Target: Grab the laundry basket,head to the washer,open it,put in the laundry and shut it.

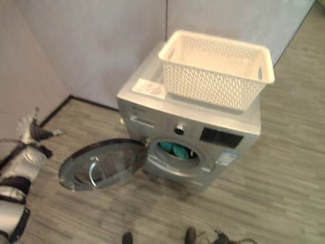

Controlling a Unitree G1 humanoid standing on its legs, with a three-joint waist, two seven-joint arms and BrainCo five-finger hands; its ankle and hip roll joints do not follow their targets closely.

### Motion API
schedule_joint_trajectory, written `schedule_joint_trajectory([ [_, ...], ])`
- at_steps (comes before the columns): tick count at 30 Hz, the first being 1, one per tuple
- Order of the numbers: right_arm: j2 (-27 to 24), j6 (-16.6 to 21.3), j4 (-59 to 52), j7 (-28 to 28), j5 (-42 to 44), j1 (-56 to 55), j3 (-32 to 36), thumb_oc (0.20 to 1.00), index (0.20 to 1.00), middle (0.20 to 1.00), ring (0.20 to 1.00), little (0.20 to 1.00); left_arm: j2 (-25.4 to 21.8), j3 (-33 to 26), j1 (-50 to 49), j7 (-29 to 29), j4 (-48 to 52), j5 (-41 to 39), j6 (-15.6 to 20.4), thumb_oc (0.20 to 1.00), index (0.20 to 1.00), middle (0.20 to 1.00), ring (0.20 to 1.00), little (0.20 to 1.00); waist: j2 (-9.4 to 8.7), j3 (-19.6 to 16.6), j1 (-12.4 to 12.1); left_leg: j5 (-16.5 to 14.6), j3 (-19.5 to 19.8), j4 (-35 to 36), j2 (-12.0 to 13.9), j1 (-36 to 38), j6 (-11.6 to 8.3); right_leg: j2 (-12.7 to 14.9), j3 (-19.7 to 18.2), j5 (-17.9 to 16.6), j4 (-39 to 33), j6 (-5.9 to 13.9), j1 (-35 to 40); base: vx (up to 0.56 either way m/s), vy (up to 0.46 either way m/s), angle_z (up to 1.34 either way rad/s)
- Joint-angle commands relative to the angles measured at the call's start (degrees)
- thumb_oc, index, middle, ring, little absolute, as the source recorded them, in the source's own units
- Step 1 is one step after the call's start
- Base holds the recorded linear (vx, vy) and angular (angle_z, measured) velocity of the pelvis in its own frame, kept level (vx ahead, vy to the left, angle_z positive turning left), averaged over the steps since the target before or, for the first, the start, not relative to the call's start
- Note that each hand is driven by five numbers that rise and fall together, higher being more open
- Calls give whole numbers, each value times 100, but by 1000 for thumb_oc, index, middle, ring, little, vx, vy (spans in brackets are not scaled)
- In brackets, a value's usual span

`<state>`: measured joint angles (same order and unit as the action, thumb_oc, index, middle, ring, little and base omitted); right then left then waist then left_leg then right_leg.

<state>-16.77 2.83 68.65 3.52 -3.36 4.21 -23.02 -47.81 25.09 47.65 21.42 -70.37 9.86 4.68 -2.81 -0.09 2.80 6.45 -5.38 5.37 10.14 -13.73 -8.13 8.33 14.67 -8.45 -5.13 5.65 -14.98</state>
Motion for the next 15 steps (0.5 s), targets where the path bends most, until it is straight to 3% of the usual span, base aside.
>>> schedule_joint_trajectory([
  [1, -172, 87, -51, 60, 213, 282, -40, 1000, 1000, 1000, 1000, 1000, -202, -237, 396, -370, -53, -322, -44, 1000, 1000, 1000, 1000, 1000, -117, 387, 183, -279, 142, -37, -105, -102, 157, 236, 53, 455, 13, 509, 469, -15, 39, -1],
  [4, -220, 41, -161, -12, 356, 404, -134, 1000, 1000, 1000, 1000, 1000, -180, -22, 881, -796, -800, -480, -250, 1000, 1000, 1000, 1000, 1000, -248, 462, 239, -230, 161, -37, -109, -290, 164, 250, -29, 375, 13, 533, 253, 0, 45, -7],
  [8, -191, -4, -260, -118, 446, 401, -306, 1000, 1000, 1000, 1000, 1000, -164, 289, 1120, -1158, -1371, -118, -494, 1000, 1000, 1000, 1000, 1000, -491, 527, 338, -199, 139, -37, -78, -454, 172, 243, -118, 300, 13, 560, 39, 13, 4, -3],
  [12, -145, -90, -158, -220, 382, 388, -404, 1000, 1000, 1000, 1000, 1000, 10, 479, 714, -1818, -1496, 293, -645, 1000, 1000, 1000, 1000, 1000, -546, 539, 372, -221, 80, -37, -83, -461, 175, 265, -180, 268, 13, 576, -14, 18, 17, -5],
  [15, -194, -185, -79, -348, 214, 338, -436, 1000, 1000, 1000, 1000, 1000, 267, 627, -135, -2697, -1281, 683, -701, 1000, 1000, 1000, 1000, 1000, -493, 503, 348, -272, -12, -37, -80, -325, 188, 272, -249, 281, 13, 564, 52, 55, 29, -13],
])
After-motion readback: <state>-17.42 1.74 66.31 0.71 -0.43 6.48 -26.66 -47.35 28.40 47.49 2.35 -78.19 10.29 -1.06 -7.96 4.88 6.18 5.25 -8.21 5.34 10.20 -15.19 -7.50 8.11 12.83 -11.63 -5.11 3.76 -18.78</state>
